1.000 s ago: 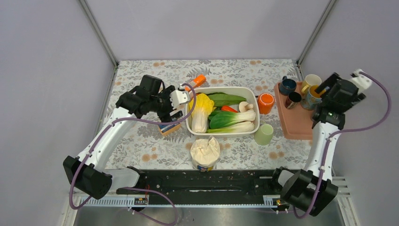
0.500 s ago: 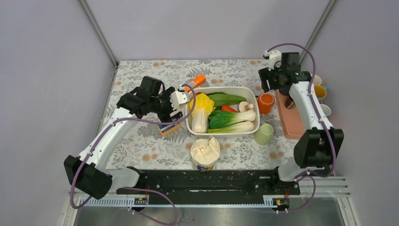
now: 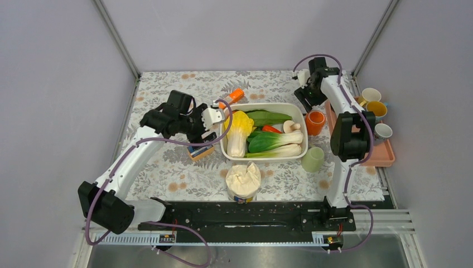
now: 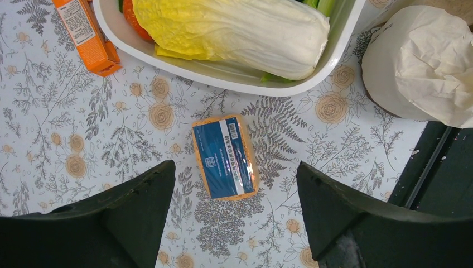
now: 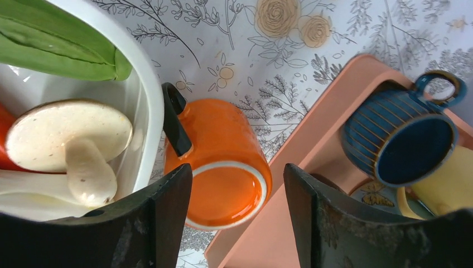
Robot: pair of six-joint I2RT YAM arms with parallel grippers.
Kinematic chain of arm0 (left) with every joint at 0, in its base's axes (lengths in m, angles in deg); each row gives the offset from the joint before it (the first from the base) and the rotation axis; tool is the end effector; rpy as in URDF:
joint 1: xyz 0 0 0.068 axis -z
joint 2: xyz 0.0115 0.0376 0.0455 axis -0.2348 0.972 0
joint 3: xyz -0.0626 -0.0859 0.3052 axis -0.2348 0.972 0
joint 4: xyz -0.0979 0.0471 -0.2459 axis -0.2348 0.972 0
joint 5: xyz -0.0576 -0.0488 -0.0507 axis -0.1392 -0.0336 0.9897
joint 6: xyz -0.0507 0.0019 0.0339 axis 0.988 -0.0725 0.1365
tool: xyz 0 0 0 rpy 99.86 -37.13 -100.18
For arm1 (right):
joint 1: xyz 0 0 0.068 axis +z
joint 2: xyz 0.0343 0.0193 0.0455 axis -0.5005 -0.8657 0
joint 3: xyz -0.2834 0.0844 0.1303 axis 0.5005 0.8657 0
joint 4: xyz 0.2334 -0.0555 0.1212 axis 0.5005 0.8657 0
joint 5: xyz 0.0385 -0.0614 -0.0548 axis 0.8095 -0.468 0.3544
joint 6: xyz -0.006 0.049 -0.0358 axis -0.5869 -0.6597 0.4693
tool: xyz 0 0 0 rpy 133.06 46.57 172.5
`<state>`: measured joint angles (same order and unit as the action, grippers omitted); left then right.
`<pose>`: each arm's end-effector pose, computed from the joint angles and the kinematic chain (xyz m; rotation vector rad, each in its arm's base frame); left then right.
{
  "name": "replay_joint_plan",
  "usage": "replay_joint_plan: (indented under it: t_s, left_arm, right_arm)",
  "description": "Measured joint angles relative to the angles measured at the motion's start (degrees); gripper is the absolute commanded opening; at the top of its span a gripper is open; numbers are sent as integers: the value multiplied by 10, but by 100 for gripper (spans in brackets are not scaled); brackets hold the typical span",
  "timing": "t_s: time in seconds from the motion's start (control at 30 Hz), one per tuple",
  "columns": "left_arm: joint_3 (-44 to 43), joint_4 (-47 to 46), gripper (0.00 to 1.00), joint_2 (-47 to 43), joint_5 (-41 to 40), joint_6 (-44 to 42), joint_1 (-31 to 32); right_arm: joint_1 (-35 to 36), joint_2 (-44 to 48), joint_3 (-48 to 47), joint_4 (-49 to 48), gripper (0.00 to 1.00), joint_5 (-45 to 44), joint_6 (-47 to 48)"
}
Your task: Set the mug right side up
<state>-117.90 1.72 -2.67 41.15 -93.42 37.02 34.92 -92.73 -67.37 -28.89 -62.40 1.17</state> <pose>0.2213 -0.1159 0.3748 1.4726 1.9224 -0.3549 0.4711 0.0382 0.2967 -0.8714 2.5911 -0.2007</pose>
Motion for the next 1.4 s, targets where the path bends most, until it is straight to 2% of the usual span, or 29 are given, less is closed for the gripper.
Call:
replay_joint_plan:
  t_s: [0.33, 0.53, 0.63, 1.03, 1.3, 1.4]
  left_arm:
    - [3, 0, 83, 0, 0, -1, -7]
    - [11, -1, 83, 0, 0, -3, -10]
    - [11, -2, 83, 0, 0, -4, -11]
    - [11, -2, 83, 1, 0, -7, -13]
    - [11, -2, 83, 1, 0, -9, -14]
    - [11, -2, 83, 1, 0, -9, -14]
  right_arm:
    - [0, -73, -82, 55, 66, 19, 20]
    - [0, -80, -85, 94, 65, 39, 35]
    - [0, -80, -84, 98, 60, 40, 44]
    - [0, -121, -84, 135, 61, -9, 35]
    - [0, -148, -120, 150, 50, 7, 26]
    - [0, -165, -127, 150, 50, 3, 24]
